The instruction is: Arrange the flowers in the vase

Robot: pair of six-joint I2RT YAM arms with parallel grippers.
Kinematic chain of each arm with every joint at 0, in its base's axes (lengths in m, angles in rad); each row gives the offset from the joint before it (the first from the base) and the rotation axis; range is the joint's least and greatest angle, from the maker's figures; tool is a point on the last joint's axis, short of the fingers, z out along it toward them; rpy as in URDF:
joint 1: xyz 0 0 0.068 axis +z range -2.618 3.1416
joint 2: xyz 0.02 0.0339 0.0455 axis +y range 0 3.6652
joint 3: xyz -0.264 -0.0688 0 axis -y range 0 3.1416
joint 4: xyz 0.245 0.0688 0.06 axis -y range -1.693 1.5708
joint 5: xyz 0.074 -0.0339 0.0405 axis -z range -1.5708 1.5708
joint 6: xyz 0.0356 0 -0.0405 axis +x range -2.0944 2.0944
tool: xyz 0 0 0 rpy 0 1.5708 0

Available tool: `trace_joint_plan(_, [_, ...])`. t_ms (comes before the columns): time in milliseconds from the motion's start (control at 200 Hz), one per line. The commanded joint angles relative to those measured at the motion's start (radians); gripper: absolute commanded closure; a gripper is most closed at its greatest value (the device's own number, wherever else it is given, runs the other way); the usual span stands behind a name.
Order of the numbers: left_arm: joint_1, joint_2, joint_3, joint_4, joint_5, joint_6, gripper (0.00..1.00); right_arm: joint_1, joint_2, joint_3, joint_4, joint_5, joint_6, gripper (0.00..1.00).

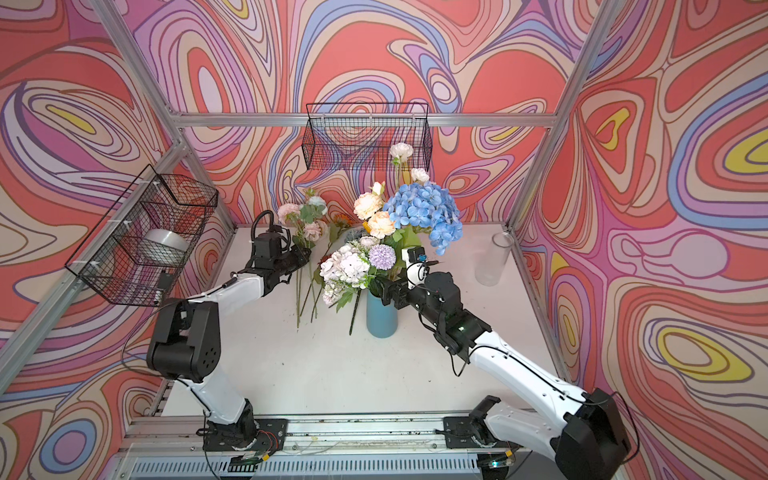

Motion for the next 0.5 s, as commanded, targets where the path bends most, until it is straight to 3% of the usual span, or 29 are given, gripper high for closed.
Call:
trace_joint_plan(0, [0.006,-0.079,-0.040,0.058,-0.026,-0.012,1.00,0.001,0.012,0.028,-0.059,-0.069,-0.060,0.02])
trace_joint_plan(325, [0.005,-0.253,-0.168,0.182,-0.004,-0.059,1.00,0.008,0.119,0.058,0.032,-0.070,-0.126,0.02])
trace_joint_plan(496, [0.005,-0.269,-0.203,0.168,0.002,-0.051,1.00,0.026,0.154,0.076,0.058,-0.068,-0.142,0.02])
